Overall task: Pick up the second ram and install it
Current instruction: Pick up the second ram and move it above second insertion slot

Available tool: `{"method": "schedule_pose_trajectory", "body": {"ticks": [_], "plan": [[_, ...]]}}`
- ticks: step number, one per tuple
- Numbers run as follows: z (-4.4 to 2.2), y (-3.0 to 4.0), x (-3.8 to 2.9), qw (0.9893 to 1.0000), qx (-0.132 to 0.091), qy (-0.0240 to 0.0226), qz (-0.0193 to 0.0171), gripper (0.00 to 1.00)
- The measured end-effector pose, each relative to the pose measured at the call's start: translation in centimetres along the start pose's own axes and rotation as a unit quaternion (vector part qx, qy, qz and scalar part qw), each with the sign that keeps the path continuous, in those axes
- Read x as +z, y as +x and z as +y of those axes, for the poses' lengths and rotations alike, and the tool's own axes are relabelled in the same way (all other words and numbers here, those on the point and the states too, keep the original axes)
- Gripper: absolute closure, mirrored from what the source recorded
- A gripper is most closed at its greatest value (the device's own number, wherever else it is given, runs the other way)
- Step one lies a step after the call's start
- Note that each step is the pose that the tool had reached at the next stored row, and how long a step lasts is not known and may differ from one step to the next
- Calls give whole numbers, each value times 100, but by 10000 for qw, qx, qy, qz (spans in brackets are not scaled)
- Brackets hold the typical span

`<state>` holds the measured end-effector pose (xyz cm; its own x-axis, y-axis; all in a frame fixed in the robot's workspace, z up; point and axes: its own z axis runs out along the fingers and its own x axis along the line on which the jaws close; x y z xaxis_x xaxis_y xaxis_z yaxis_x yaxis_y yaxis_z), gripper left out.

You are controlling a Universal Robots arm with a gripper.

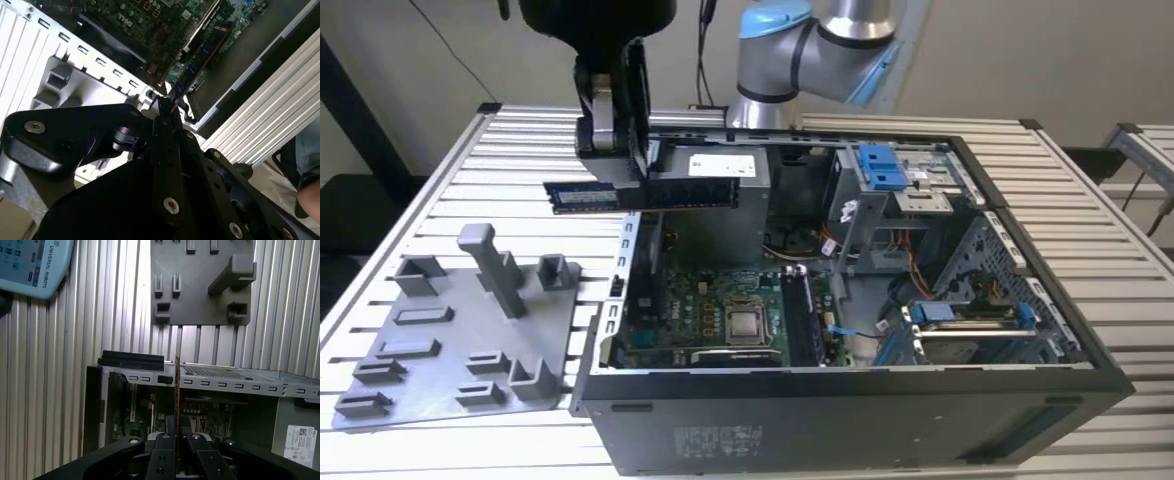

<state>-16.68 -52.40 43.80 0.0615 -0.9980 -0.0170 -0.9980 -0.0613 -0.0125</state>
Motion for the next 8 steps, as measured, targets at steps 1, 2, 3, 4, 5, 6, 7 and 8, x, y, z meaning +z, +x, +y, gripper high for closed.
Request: {"method": "schedule_pose_trajectory", "body": {"ticks": [1, 2, 3, 4, 5, 6, 7, 8], "plan": [[-15, 1, 1, 10000, 0, 0, 0, 86], [-30, 2, 1, 10000, 0, 0, 0, 86], [-45, 3, 1, 10000, 0, 0, 0, 86], [-58, 4, 2, 10000, 0, 0, 0, 86], [-72, 4, 2, 10000, 0, 0, 0, 86], [-86, 5, 3, 10000, 0, 0, 1, 86], [-99, 6, 3, 10000, 0, 0, 0, 86], [-111, 7, 4, 10000, 0, 0, 0, 86]]}}
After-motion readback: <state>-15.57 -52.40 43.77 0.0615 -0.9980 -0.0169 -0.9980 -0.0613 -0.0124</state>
